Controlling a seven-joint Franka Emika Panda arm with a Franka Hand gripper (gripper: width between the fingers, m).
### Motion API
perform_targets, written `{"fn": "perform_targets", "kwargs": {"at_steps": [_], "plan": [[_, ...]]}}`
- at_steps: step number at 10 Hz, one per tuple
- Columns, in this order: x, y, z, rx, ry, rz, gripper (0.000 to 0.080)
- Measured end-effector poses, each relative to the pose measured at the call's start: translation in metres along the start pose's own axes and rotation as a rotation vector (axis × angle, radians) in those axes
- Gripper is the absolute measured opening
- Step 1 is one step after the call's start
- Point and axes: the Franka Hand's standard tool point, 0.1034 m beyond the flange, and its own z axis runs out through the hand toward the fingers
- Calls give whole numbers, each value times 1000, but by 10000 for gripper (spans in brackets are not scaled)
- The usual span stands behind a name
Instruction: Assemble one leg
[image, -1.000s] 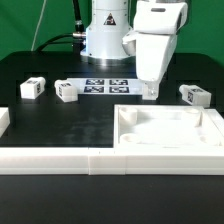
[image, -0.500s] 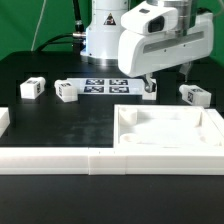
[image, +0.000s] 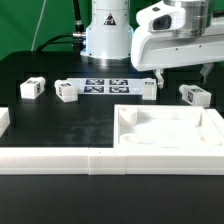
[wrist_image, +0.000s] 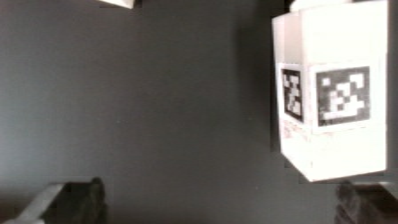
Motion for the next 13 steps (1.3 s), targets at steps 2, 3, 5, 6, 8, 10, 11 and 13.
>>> {"fn": "perform_targets", "kwargs": {"at_steps": [2,3,5,6,8,10,11,13], "plan": [[-2,0,0,-1,-27,-1,649],[-6,0,1,-1,-68,-1,649],[-13,-9,4,2,-271,17,649],[-20,-21,7,0,-354,4,649],[-19,-40,6,6,-579,-31,649],[-26,-49,10,0,-740,-51,649],[-29,-48,14,-4,-823,-59,649],[-25,-40,24,-7,-905,-56,649]]}}
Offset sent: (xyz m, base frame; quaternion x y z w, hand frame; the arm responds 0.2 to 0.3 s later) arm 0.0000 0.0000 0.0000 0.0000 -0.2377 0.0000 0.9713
